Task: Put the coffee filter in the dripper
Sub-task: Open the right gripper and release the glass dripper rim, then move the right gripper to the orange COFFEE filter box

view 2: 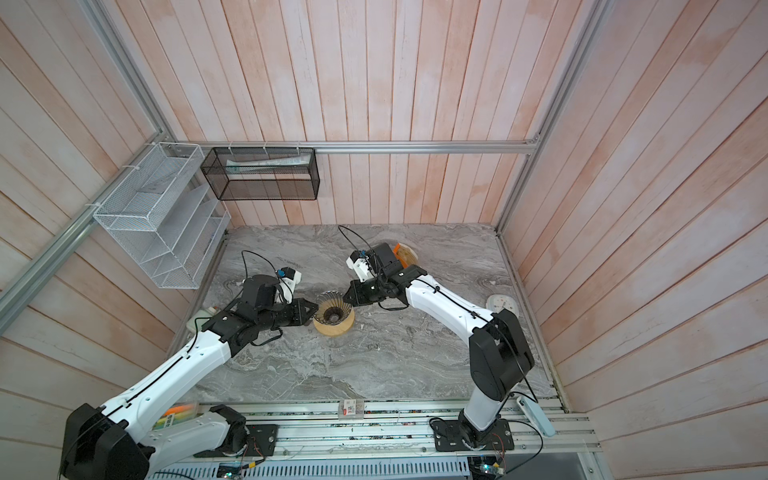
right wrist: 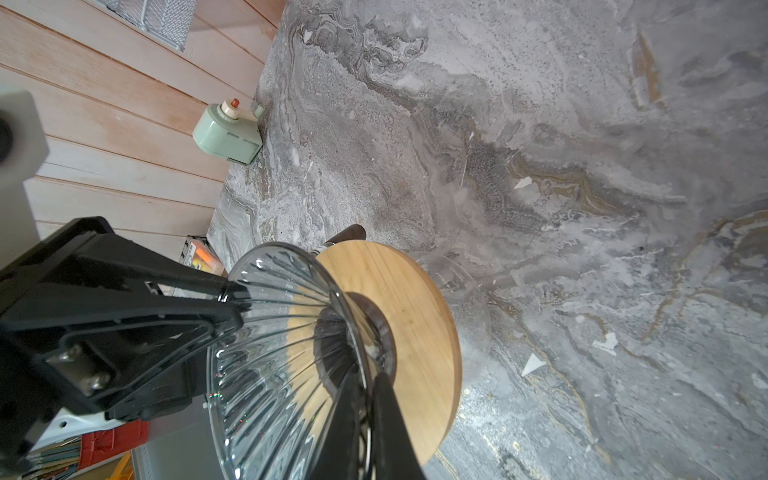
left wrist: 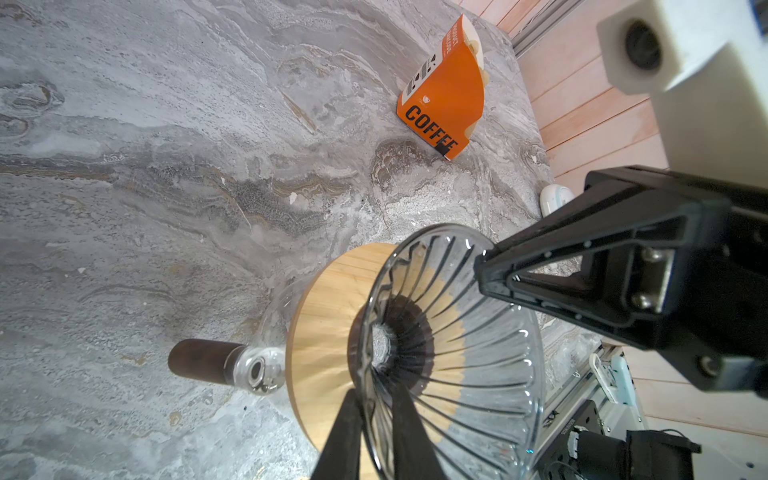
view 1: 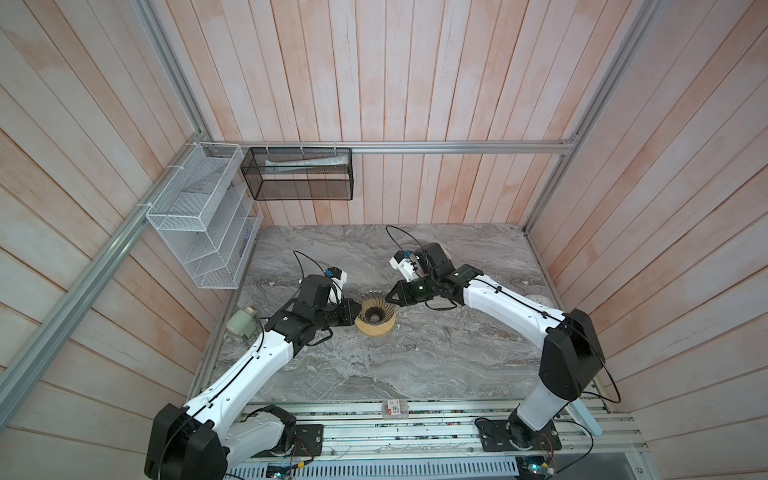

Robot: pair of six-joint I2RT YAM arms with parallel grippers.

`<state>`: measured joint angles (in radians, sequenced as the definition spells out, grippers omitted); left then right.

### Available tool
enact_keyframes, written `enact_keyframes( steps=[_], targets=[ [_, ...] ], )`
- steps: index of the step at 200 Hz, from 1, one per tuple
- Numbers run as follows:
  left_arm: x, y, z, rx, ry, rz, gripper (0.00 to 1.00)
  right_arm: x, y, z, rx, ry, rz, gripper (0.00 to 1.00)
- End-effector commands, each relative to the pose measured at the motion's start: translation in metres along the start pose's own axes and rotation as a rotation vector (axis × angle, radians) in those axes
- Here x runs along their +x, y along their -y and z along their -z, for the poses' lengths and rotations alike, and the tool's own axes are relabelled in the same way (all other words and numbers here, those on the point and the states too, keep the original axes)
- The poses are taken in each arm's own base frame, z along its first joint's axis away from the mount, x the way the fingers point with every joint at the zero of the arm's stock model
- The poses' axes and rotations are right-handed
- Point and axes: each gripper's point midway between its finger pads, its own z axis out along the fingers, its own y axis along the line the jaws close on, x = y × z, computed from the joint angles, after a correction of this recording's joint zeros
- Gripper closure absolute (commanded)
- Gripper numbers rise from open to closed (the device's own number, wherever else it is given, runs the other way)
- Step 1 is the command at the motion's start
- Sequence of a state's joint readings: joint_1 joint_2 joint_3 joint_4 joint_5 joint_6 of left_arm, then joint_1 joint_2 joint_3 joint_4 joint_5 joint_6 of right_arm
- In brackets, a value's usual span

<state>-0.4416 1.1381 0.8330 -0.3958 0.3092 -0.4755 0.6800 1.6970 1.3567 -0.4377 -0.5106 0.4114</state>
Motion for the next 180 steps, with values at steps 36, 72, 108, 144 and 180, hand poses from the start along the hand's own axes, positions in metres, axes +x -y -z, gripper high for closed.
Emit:
enact_keyframes(
  steps=[36,72,108,144,180],
  targets=[
    [0.011,-0.008,0.0,-0.041,-0.046,-0.001,0.82,0.012,0.018,-0.005,0.077,-0.037,-0.008,0.96],
    [-0.006,0.001,0.004,-0.027,-0.014,-0.032,0.7,-0.004,0.005,0.004,0.055,0.002,0.011,0.83],
    [-0.019,0.009,0.007,-0.013,0.017,-0.043,0.59,-0.014,-0.002,0.011,0.054,0.028,0.023,0.7],
    [-0.028,0.015,0.013,-0.002,0.046,-0.055,0.58,-0.024,-0.012,0.021,0.047,0.057,0.039,0.65],
    [-0.038,0.019,0.023,-0.011,0.084,-0.063,0.58,-0.031,-0.021,0.034,0.037,0.085,0.059,0.64]
  ],
)
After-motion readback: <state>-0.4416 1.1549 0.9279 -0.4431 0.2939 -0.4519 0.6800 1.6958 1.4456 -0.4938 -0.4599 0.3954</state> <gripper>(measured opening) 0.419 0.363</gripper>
